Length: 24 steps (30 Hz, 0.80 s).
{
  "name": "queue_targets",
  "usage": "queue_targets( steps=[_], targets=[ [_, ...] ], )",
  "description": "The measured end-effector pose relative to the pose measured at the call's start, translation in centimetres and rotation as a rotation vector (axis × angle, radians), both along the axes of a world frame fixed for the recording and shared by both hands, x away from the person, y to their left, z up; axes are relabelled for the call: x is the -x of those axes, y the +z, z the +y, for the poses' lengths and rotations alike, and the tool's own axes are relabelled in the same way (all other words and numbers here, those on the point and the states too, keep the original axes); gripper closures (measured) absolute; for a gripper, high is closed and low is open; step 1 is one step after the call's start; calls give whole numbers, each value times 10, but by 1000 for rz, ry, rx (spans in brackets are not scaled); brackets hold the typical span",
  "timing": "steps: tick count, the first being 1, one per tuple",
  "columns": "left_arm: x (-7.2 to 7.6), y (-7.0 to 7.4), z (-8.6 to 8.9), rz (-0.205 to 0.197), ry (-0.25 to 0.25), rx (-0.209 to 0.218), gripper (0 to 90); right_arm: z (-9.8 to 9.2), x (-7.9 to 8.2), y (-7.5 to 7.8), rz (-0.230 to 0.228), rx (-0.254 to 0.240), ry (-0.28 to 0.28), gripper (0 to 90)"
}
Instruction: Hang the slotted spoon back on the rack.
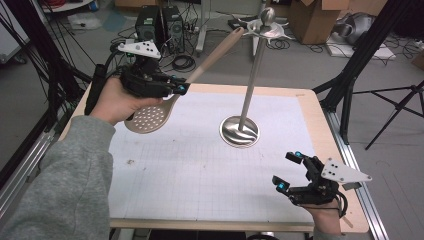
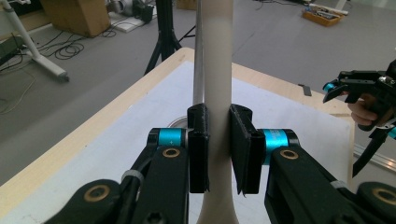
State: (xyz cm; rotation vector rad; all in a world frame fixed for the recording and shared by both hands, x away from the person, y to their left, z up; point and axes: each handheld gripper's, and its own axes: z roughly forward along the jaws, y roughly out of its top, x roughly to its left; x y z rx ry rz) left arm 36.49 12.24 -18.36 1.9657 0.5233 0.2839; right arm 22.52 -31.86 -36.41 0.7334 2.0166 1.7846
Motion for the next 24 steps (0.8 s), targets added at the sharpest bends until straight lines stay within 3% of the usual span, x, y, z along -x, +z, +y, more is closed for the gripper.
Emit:
queue_targets(
  steps=[24],
  targets=[
    [-8,-20,-23,33,-19,-4,777,-5,0,0,-1,-4,-9,112]
  ],
)
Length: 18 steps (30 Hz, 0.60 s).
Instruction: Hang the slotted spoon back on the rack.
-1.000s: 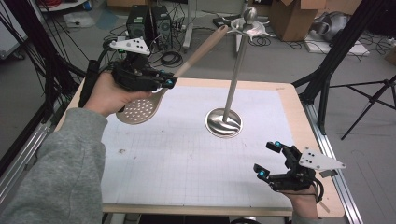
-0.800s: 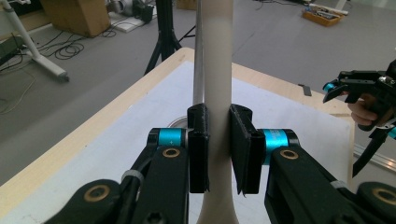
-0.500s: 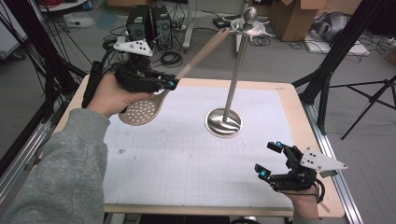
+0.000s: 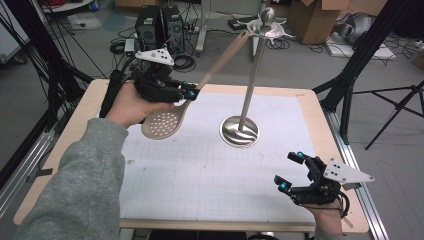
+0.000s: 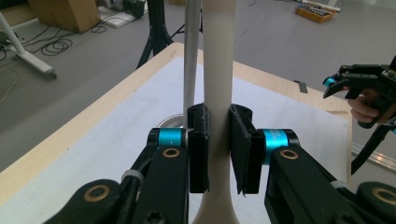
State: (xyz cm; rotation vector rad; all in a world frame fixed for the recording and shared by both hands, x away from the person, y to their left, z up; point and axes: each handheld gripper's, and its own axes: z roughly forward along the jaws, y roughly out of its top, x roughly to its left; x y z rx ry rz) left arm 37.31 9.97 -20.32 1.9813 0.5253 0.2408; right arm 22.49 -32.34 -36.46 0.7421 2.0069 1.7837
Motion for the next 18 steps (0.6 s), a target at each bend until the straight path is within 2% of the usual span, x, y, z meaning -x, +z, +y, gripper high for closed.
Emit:
queue_targets(
  steps=[10,18],
  targets=[
    [-3,-3,-7,0,-5,-9,777,-1,0,-1,2,-2,-6,112],
    [-2,-3,-12,12,15,-12,777,-2,1,-1,1,-8,-7,112]
  ],
)
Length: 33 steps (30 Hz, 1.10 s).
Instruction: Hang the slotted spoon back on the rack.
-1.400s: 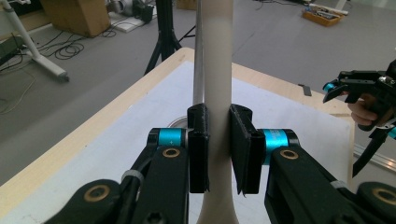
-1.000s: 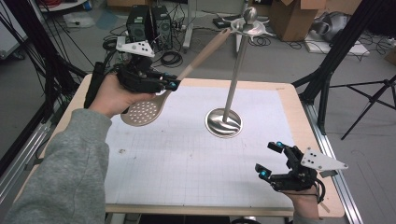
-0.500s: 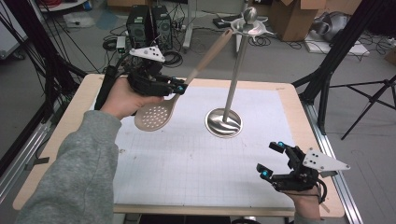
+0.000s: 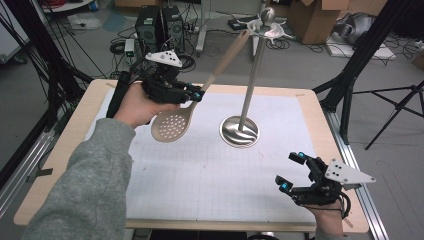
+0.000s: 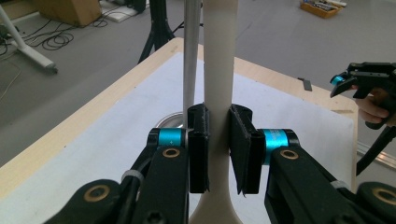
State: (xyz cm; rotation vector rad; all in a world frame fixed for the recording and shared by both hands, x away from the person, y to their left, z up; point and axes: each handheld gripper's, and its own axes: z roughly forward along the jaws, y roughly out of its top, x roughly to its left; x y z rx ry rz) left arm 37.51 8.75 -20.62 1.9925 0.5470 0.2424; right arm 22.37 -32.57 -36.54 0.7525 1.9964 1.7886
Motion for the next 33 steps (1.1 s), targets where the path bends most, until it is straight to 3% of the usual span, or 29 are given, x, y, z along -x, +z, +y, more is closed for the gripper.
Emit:
queue_targets(
  steps=[20,33],
  targets=[
    [-9,-9,-15,3,15,-41,778,-3,1,0,-2,-5,-5,112],
    [-15,-16,-23,19,17,-36,779,-7,1,-1,1,-14,-10,112]
  ],
)
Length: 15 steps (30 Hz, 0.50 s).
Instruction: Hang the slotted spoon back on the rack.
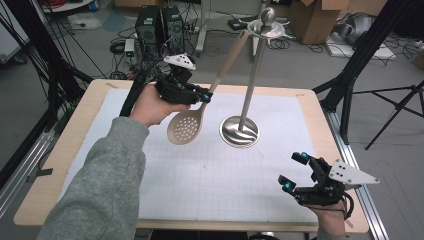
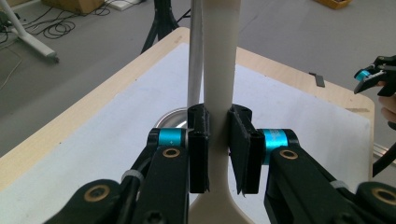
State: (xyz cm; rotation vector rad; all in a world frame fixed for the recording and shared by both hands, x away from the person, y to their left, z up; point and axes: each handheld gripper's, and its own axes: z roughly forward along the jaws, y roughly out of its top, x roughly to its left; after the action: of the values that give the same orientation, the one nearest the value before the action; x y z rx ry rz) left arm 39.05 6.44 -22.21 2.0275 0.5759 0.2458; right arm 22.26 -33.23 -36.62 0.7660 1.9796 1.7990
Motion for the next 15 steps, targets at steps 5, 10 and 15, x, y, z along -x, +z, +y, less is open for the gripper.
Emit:
queue_targets(
  steps=[5,10,15],
  targets=[
    [-3,-2,-4,2,2,-9,778,-2,1,1,0,-6,-2,112],
    [-8,-5,-11,7,-3,-14,778,-8,1,1,-10,-19,-20,112],
    [-13,-9,-19,13,-13,-20,777,-10,2,0,-4,-22,-27,112]
  ],
)
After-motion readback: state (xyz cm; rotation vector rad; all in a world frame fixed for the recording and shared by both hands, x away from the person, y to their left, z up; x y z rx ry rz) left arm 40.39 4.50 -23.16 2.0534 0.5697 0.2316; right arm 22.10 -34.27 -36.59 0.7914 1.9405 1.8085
